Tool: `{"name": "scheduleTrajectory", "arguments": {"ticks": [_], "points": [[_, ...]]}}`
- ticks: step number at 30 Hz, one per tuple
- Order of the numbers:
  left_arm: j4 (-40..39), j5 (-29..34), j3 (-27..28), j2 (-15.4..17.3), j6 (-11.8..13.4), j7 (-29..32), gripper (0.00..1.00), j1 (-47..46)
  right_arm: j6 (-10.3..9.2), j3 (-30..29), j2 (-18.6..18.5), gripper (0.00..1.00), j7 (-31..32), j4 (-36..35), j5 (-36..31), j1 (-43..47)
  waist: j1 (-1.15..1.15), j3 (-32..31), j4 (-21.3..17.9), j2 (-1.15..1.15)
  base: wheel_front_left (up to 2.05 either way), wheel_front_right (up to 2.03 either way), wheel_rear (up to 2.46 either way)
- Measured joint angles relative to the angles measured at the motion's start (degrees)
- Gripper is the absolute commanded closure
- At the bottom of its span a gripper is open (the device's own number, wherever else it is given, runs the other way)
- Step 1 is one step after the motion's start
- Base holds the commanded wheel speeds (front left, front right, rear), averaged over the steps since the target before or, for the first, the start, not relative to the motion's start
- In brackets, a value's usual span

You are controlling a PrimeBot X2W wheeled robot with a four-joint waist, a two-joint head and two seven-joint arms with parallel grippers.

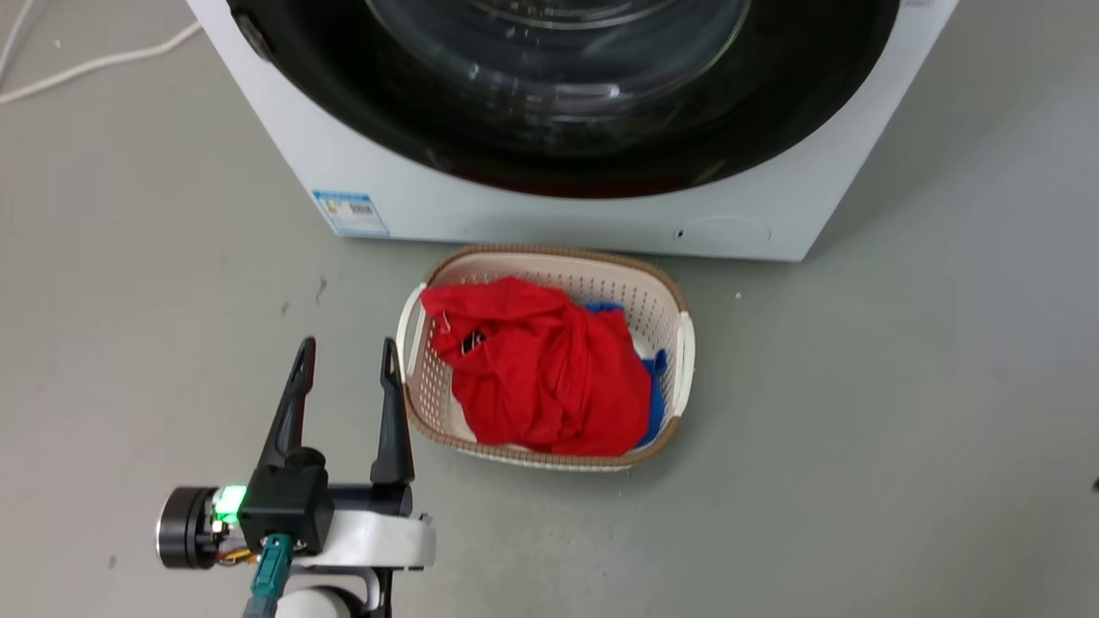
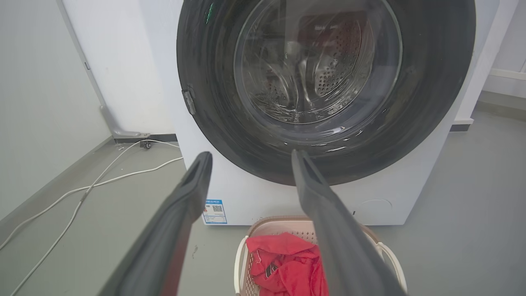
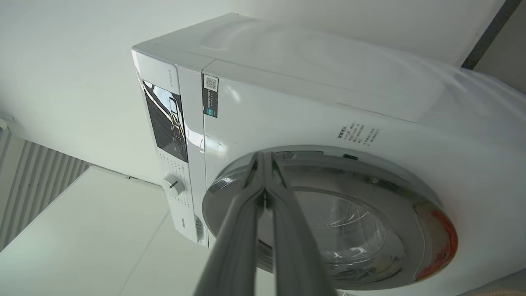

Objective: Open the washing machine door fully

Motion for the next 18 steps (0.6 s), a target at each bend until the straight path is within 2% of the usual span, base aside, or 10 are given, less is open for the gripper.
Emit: {"name": "scheduleTrajectory", "arguments": {"ticks": [10,18], "points": [[-2.40,0.78,-1.52,0.00,1.31,0.00,0.00,-5.71,0.00,3.37,-9.20,1.00,5.98,7.83,-2.91,-19.17,0.00,8.62,2.76,0.00,0.00,0.00,0.00],[-2.98,-0.25,-3.43,0.01,2.59,0.00,0.00,-8.04,0.00,9.10,-12.27,1.00,11.93,12.48,-5.58,-30.13,0.00,14.20,5.29,0.00,0.00,0.00,0.00]]}}
